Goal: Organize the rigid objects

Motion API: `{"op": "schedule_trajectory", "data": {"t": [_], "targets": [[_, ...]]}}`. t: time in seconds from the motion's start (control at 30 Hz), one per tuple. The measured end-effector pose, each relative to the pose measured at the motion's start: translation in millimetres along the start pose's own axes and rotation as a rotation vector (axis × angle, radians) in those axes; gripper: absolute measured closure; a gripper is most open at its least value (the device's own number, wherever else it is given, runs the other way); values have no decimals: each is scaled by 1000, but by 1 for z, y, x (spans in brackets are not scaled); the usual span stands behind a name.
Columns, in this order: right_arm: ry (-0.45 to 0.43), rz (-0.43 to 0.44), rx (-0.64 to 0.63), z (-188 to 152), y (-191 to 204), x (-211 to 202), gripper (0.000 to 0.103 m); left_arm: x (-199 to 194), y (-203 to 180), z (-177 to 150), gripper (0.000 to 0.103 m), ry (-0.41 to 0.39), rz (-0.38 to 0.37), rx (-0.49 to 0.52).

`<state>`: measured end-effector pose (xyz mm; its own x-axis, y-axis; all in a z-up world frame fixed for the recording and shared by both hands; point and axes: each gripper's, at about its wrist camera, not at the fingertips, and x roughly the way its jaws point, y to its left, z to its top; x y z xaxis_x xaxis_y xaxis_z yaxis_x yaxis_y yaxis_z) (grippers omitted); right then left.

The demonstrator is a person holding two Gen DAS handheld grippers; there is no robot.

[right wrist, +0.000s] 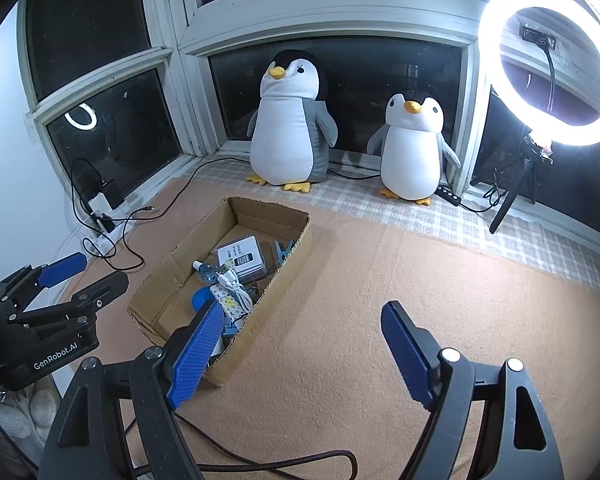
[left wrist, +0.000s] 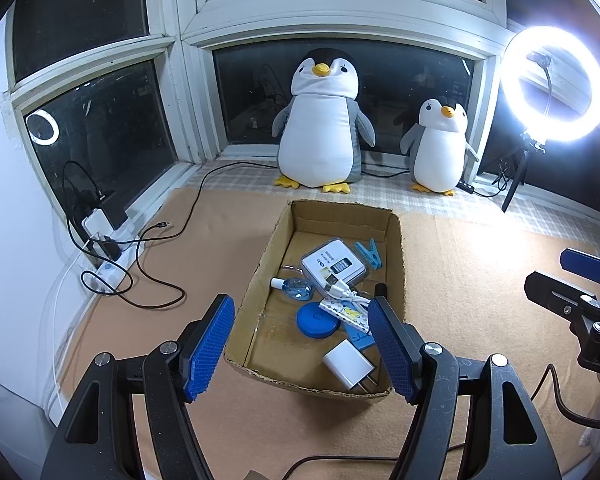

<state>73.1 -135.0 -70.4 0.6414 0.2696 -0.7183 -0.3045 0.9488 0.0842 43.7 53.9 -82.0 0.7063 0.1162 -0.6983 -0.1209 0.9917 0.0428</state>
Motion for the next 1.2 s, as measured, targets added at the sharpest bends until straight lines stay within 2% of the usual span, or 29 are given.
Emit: {"op": "schedule_trajectory", "data": {"t": [1.2], "targets": [[20, -5, 15, -5, 1, 4, 25, 3, -4, 0, 30, 7, -8, 4]]}}
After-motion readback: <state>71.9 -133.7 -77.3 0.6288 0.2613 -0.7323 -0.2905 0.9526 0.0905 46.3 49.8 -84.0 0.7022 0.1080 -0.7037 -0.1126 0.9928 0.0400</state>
